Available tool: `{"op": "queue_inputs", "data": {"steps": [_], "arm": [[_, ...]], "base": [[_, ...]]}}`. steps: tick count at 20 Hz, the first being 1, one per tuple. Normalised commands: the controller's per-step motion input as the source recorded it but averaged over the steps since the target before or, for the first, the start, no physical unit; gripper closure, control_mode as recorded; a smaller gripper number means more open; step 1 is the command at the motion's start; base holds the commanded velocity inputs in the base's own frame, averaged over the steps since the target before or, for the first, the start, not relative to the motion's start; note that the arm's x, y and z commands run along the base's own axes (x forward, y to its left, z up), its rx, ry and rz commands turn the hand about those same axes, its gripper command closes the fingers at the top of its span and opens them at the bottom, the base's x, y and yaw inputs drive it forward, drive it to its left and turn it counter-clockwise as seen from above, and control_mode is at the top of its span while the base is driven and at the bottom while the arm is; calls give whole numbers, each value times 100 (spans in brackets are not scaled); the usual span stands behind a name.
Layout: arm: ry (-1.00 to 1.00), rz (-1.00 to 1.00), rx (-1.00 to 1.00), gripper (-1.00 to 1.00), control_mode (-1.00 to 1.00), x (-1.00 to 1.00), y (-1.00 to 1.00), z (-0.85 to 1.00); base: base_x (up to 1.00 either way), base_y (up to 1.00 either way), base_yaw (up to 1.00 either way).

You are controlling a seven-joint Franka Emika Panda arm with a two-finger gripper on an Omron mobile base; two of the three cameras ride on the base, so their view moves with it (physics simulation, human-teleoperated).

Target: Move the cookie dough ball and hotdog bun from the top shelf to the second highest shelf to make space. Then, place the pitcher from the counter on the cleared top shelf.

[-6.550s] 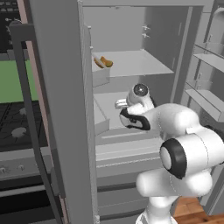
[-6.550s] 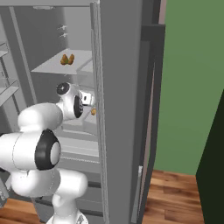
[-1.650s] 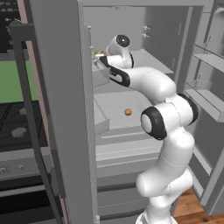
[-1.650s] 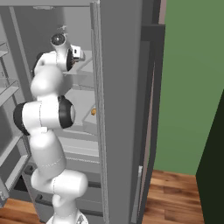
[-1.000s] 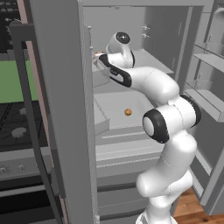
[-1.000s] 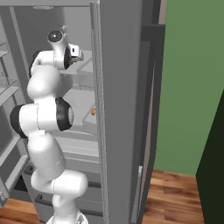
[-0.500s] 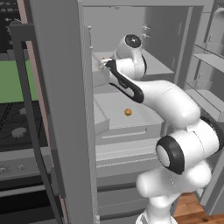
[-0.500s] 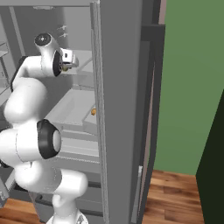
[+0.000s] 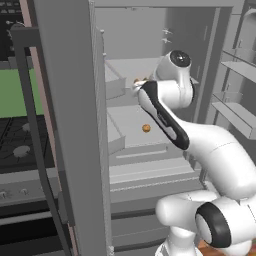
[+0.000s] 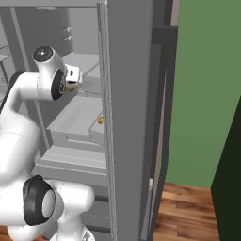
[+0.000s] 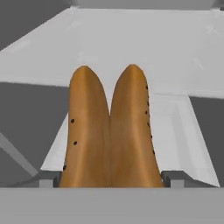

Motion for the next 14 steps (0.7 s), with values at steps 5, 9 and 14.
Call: {"op": "queue_inputs", "data": {"steps": [5,9,14], "arm": [[18,0,-3,100,-100,-100,-5,-29],[18,0,-7,100,-100,-97,0,-49],[19,0,-7,100,-100,-29,0,-59]], "base": [[0,0,0],[0,0,0],[0,0,0]]}}
